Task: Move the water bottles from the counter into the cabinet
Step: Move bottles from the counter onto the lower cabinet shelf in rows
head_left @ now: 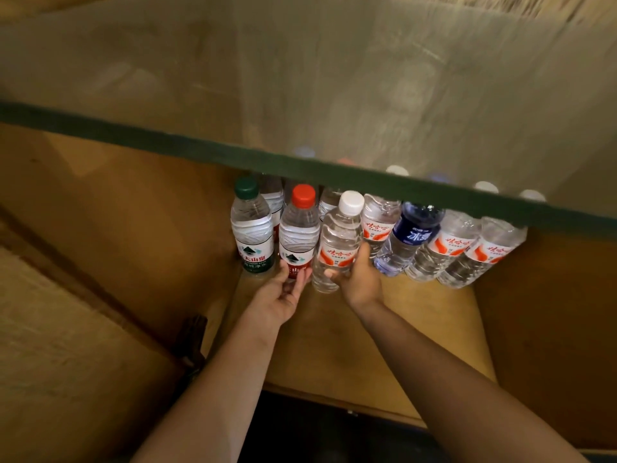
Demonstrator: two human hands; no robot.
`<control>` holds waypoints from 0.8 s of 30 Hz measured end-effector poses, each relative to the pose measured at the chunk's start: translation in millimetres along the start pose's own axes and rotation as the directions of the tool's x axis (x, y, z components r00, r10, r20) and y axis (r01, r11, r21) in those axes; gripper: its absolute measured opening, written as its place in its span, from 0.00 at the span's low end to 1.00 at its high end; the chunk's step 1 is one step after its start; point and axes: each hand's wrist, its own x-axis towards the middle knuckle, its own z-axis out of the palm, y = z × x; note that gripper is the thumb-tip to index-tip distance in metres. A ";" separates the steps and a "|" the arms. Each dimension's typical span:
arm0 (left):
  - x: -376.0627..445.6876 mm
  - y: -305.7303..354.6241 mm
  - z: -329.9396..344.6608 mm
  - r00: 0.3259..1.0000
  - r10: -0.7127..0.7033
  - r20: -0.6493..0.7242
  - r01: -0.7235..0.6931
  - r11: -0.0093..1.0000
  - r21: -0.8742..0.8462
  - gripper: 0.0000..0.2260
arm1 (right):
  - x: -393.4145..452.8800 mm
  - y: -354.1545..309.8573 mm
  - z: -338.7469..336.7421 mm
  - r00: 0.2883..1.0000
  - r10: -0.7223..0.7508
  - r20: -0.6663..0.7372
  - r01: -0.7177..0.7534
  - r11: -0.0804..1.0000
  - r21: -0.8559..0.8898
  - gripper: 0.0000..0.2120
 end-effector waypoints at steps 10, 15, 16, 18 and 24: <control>-0.6 -1.3 -1.0 1.000 0.016 0.021 -0.015 1.000 -0.006 0.06 | -2.4 -4.8 0.2 1.000 -0.015 0.012 0.015 0.999 -0.047 0.34; 0.8 0.2 -4.0 0.999 0.020 0.032 -0.020 1.000 0.019 0.08 | -4.2 -4.9 -1.8 0.999 -0.015 0.029 0.015 1.000 -0.004 0.33; 1.3 0.5 -5.0 0.999 0.025 0.031 -0.026 0.999 0.025 0.10 | -4.2 -4.8 -1.9 0.999 -0.011 0.036 0.010 1.000 0.017 0.33; 2.3 1.8 -6.5 0.999 0.034 0.028 -0.034 0.999 0.024 0.12 | -3.5 -5.2 -0.9 0.999 -0.007 0.047 0.005 0.999 0.039 0.31; 2.5 -0.1 -3.7 0.997 0.064 0.030 -0.063 0.997 -0.035 0.16 | -1.2 -6.1 1.6 0.999 -0.016 0.051 0.016 1.000 -0.001 0.31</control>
